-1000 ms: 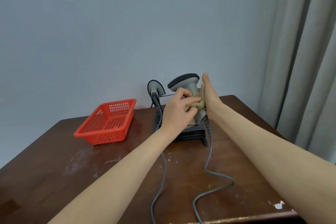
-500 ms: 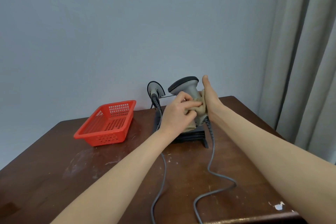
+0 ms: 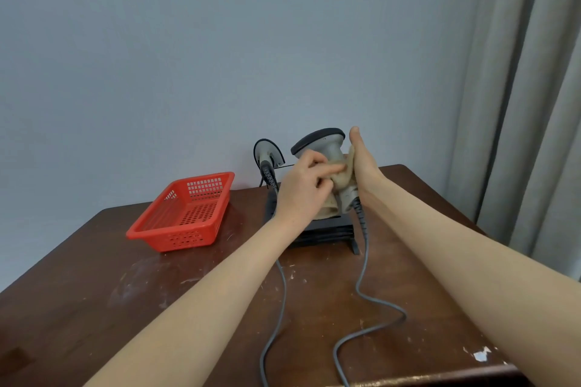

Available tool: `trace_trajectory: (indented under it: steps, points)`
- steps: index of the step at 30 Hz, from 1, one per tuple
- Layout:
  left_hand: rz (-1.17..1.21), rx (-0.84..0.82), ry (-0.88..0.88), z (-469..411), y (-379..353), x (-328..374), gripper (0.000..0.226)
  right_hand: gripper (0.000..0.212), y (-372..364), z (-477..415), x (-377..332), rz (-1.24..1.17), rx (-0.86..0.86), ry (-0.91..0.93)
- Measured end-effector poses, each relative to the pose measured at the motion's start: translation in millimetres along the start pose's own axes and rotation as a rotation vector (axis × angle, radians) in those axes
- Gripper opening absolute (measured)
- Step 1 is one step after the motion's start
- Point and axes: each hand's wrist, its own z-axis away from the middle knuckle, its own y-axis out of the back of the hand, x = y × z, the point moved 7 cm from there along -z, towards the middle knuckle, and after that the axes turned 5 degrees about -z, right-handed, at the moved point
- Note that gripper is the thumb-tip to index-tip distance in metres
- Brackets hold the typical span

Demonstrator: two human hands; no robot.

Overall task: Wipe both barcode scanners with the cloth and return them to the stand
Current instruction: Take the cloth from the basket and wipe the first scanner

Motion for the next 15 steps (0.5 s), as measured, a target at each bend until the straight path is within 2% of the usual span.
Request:
trace_trajectory:
  steps: [2,4,10,12,15]
  points:
    - [-0.033,0.035,0.109,-11,5,-11,0.040,0.076,-2,-1,2,-0.021,-0.005,0.015]
    - [-0.055,0.049,0.140,-15,6,-13,0.043,0.076,-5,0,0,-0.039,-0.004,0.022]
    - [-0.026,-0.102,-0.087,10,-3,0,0.029,0.070,11,1,-9,-0.027,0.071,0.014]
    - [-0.083,-0.117,0.040,7,2,-19,0.029,0.070,14,3,-12,-0.046,0.072,0.026]
    - [-0.075,-0.113,0.392,1,7,-49,0.028,0.066,13,4,-14,-0.011,0.069,0.023]
